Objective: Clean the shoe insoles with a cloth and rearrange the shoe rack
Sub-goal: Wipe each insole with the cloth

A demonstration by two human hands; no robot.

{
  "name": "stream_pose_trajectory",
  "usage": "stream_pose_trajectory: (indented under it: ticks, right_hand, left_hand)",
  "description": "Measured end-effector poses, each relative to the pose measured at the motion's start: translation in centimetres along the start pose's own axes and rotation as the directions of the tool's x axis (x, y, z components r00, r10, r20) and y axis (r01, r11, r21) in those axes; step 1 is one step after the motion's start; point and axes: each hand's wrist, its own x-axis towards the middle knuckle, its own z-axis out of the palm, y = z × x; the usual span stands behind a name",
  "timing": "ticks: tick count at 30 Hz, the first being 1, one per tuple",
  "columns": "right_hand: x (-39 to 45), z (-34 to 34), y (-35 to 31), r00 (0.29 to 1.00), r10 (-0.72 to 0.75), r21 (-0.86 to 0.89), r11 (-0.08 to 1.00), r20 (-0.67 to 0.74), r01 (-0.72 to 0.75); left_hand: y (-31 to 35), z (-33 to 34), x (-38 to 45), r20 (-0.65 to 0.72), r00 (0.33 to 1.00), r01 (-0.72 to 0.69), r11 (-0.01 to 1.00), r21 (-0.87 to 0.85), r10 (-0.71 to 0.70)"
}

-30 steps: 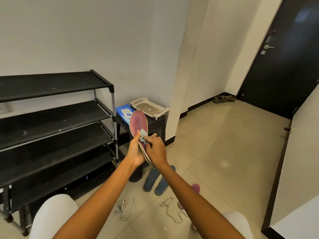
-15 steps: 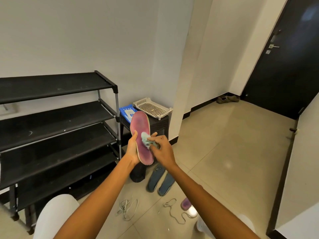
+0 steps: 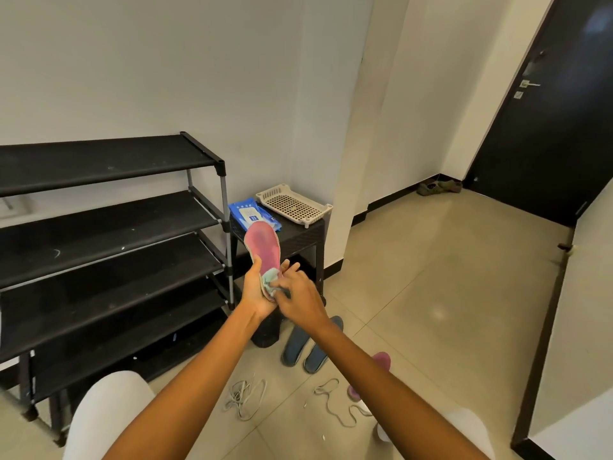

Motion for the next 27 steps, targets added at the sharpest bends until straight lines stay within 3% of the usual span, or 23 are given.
stream_pose_trajectory:
  ticks: [4, 8, 11, 13, 18, 20, 22, 24, 27]
  right_hand:
    - [-1.4, -0.9, 0.6, 0.991, -0.130, 0.006, 0.991, 0.004, 0.130]
    - [0.8, -2.6, 0.9, 0.950, 0.108, 0.063, 0.994, -0.292, -0.093]
    - [2.1, -2.3, 0.6, 0.983, 0.110, -0.166, 0.977, -0.147, -0.134]
    - [1.7, -1.6, 0.5, 0.994, 0.061, -0.206, 0.975, -0.089, -0.079]
    - [-1.2, -0.7, 0.6, 0.996, -0.092, 0.028, 0.995, 0.006, 0.092]
    - [-1.2, -1.6, 1.1, 0.999, -0.048, 0.106, 0.993, -0.017, 0.050]
    - [-0.1, -2.5, 2.0, 0.987, 0.084, 0.163, 0.985, -0.134, -0.061]
    - [1.1, -3.0, 2.3, 0.967, 0.176, 0.129, 0.980, -0.186, -0.154]
    - [2.1, -1.9, 2.7, 0.985, 0.161, -0.037, 0.986, -0.066, -0.164]
  left_hand:
    - [-0.2, -0.8, 0.0, 0.022, 1.000, 0.013, 1.000, -0.009, -0.013]
    - [-0.9, -0.1, -0.5, 0.068, 0.997, -0.043, 0.999, -0.009, 0.044]
    - [-1.2, 0.3, -0.4, 0.076, 0.996, -0.048, 0.999, 0.013, 0.047]
    - [-0.9, 0.4, -0.5, 0.092, 0.995, -0.043, 0.999, -0.002, 0.043]
    - [-0.5, -0.6, -0.6, 0.132, 0.991, -0.023, 1.000, 0.014, 0.021]
    - [-0.8, -0.6, -0.4, 0.116, 0.993, -0.004, 1.000, -0.003, 0.004]
    - [-1.2, -0.2, 0.0, 0.094, 0.996, -0.012, 1.000, 0.003, 0.011]
    - [-1.8, 0.2, 0.2, 0.039, 0.999, -0.034, 0.999, 0.026, 0.033]
    - [-2.5, 0.9, 0.7, 0.020, 1.000, -0.017, 1.000, -0.020, 0.018]
